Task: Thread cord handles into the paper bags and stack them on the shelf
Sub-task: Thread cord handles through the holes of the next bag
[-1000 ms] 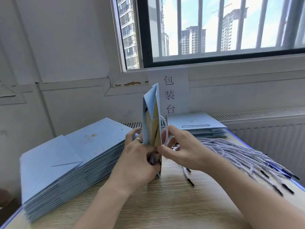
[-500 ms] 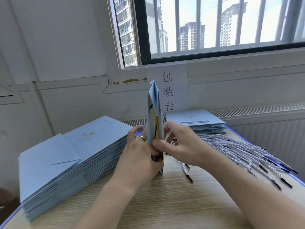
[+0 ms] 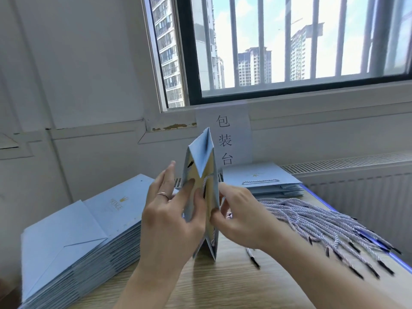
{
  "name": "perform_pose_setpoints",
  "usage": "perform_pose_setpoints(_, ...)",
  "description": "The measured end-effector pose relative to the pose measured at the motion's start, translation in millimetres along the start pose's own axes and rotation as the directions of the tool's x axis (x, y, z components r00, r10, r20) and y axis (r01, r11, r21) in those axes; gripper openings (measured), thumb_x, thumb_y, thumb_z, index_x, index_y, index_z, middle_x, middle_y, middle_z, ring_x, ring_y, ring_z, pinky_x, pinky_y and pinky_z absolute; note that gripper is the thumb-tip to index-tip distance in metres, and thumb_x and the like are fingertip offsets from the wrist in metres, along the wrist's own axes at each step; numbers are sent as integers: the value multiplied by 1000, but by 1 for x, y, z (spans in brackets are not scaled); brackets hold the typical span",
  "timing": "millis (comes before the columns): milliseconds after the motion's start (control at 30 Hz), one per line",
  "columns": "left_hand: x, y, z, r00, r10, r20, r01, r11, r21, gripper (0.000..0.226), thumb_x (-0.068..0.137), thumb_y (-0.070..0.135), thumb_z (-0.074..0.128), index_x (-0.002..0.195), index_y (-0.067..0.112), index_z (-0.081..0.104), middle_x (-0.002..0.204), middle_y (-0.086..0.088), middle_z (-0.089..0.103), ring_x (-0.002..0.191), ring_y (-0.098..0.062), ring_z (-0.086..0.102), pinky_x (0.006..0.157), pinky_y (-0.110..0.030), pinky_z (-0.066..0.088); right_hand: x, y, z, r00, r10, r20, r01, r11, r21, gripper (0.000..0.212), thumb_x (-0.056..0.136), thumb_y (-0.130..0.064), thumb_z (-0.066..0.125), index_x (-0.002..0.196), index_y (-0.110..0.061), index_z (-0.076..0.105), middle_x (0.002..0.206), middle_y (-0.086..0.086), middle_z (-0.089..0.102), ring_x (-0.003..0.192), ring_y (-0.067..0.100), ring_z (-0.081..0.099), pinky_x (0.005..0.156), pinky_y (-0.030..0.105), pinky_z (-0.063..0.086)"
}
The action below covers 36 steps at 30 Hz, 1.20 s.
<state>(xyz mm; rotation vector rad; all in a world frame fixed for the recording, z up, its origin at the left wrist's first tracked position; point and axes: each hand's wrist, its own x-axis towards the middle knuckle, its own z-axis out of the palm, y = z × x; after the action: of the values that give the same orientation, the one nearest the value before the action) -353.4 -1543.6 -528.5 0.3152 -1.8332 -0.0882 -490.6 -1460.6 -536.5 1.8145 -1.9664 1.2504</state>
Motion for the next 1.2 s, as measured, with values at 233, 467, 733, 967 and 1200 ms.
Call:
perform_pose_setpoints(233, 11, -4, 6, 997, 6, -74, -9, 999, -41, 28, 88, 30, 59, 83, 12, 79, 98, -2, 70, 95, -32, 66, 73, -27, 47, 1, -11, 6, 1000, -13, -2, 13, 998, -68, 26, 75, -42, 43, 81, -16, 47, 78, -5, 54, 70, 19, 56, 64, 45, 49)
perform_pose_setpoints(467, 6, -3, 7, 993, -112, 24, 113, 990, -84, 14, 78, 20, 69, 66, 16, 76, 65, 10, 48, 66, -25, 57, 59, -25, 40, 0, -13, 6, 1000, -6, -6, 6, 999, -45, 27, 69, -42, 39, 78, -17, 45, 77, -7, 53, 73, 18, 57, 66, 44, 49)
perform_pose_setpoints(733, 1, -6, 5, 962, -245, 125, 261, 955, -143, 13, 79, 13, 79, 70, 22, 79, 69, 10, 59, 65, -13, 58, 59, -7, 36, -1, -11, 7, 1000, 13, -7, -13, 1000, -15, 27, 69, -42, 40, 78, -17, 47, 77, -5, 55, 73, 19, 57, 67, 46, 49)
perform_pose_setpoints(967, 0, -5, -2, 970, -162, 182, 187, 974, -131, 19, 86, 12, 71, 70, 22, 74, 62, 7, 58, 62, -12, 55, 54, -15, 40, -2, -12, 6, 1000, 20, 0, -20, 1000, -5, 26, 70, -42, 42, 78, -17, 46, 77, -4, 56, 72, 19, 58, 68, 44, 48)
perform_pose_setpoints(1200, 0, -9, 0, 978, -142, 155, 159, 982, -102, 17, 85, 15, 69, 70, 22, 74, 60, -1, 59, 56, -18, 54, 53, -28, 44, -1, -11, 6, 999, 27, 25, -27, 999, 20, 30, 73, -39, 44, 85, -13, 55, 83, -3, 60, 76, 18, 59, 70, 45, 50)
